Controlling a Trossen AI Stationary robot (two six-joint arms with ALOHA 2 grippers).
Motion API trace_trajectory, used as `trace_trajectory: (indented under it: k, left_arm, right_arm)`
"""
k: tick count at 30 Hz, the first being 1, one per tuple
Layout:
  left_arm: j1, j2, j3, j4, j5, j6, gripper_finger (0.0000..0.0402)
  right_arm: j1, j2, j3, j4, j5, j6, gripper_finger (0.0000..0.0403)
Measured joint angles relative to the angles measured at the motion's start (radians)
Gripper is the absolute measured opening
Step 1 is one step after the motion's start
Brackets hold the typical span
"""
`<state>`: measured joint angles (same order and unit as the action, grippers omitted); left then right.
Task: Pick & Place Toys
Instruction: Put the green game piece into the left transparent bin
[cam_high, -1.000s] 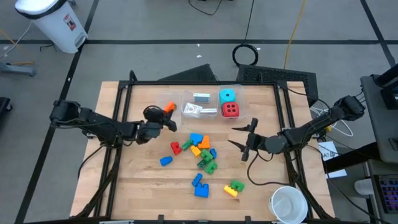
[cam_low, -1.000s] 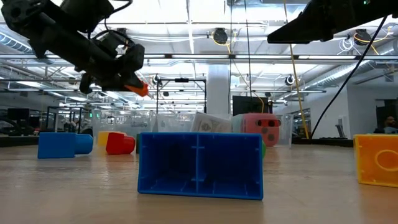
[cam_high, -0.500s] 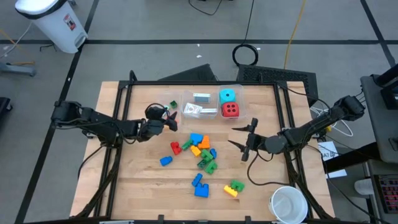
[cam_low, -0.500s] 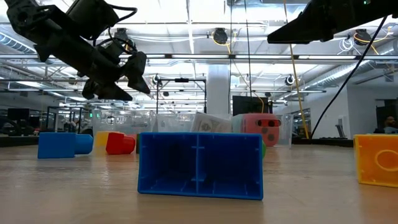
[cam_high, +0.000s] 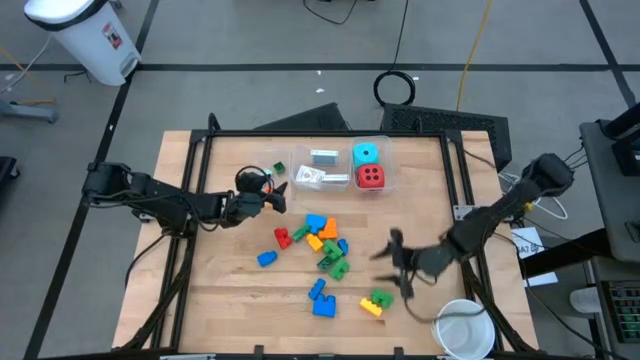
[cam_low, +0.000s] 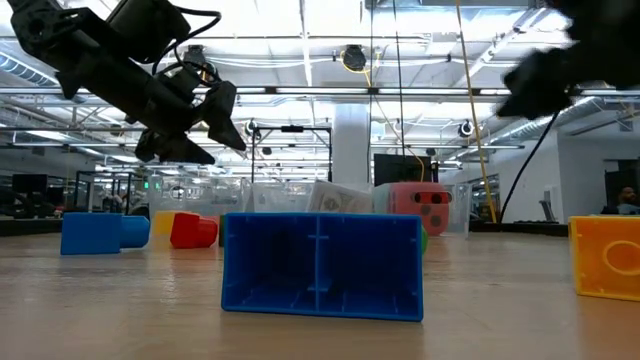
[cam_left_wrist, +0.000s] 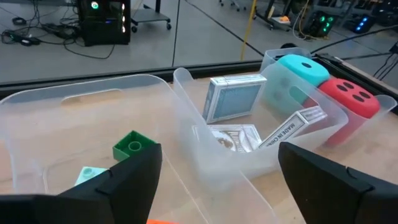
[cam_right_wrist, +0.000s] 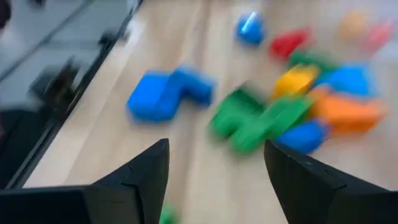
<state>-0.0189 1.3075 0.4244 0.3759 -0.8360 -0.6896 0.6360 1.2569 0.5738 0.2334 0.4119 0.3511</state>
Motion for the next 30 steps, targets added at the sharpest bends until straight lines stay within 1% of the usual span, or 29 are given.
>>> trace_trajectory:
  k: [3,6,11,14,18,21,25,30]
  left_arm:
    - [0.001,0.000,0.000,0.020,0.000,0.002,0.0326]
    - [0.001,0.000,0.000,0.037,0.000,0.004,0.0326]
    - [0.001,0.000,0.001,0.049,0.000,0.005,0.0326]
    - [0.001,0.000,0.001,0.050,-0.001,0.004,0.0326]
    - [0.009,0.000,0.001,0.058,-0.001,0.005,0.0326]
    - [0.020,0.000,0.002,0.057,-0.001,0.005,0.0326]
    - [0.021,0.000,0.002,0.056,-0.001,0.005,0.0326]
    - [0.020,0.000,0.002,0.055,0.000,0.006,0.0326]
  right_arm:
    - [0.087,0.103,0.053,-0.066,-0.025,0.079,0.0234]
    - [0.134,0.181,0.103,-0.124,-0.041,0.162,0.0234]
    - [0.145,0.259,0.153,-0.215,-0.053,0.251,0.0234]
    - [0.142,0.287,0.152,-0.239,-0.094,0.270,0.0237]
    - [0.120,0.296,0.153,-0.248,-0.148,0.249,0.0247]
    - [0.092,0.296,0.153,-0.281,-0.153,0.217,0.0244]
    - [0.050,0.296,0.152,-0.344,-0.155,0.175,0.0222]
    - [0.006,0.296,0.152,-0.358,-0.155,0.071,0.0181]
